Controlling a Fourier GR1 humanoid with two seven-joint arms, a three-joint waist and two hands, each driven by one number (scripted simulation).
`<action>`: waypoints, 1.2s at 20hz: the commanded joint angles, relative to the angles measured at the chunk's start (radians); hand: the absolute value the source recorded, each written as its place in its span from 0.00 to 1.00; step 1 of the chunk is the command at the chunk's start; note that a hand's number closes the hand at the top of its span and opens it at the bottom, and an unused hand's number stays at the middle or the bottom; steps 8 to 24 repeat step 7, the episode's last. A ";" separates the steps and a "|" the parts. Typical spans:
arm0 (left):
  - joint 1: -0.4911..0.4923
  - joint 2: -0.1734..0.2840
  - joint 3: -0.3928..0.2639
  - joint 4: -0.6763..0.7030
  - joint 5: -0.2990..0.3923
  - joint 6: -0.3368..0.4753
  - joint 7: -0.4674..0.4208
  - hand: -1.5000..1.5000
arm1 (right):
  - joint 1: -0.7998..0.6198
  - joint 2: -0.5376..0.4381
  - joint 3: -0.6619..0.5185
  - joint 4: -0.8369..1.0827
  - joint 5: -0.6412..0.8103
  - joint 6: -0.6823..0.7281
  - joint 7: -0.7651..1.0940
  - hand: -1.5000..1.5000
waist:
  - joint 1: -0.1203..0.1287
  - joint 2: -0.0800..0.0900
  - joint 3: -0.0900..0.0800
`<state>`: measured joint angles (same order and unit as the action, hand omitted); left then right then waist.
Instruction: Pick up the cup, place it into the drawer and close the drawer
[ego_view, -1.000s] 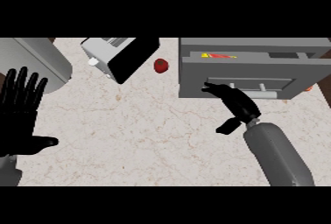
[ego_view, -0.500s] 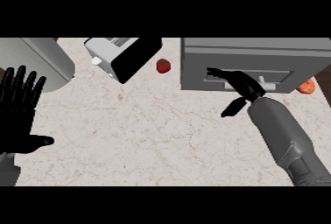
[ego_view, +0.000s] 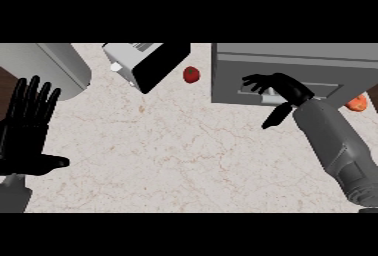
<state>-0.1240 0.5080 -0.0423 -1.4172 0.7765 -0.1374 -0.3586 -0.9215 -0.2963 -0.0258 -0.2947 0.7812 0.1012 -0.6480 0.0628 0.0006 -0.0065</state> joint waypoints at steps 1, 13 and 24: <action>-0.026 -0.025 -0.026 0.010 -0.029 0.022 0.010 0.00 | -0.062 -0.049 -0.021 0.086 0.018 -0.049 0.067 0.00 | 0.015 0.036 0.010; 0.001 -0.027 -0.027 0.001 -0.059 0.017 -0.019 0.00 | -0.072 -0.059 -0.045 0.110 0.002 -0.058 0.063 0.00 | 0.031 0.036 0.011; 0.001 -0.027 -0.027 0.001 -0.059 0.017 -0.019 0.00 | -0.072 -0.059 -0.045 0.110 0.002 -0.058 0.063 0.00 | 0.031 0.036 0.011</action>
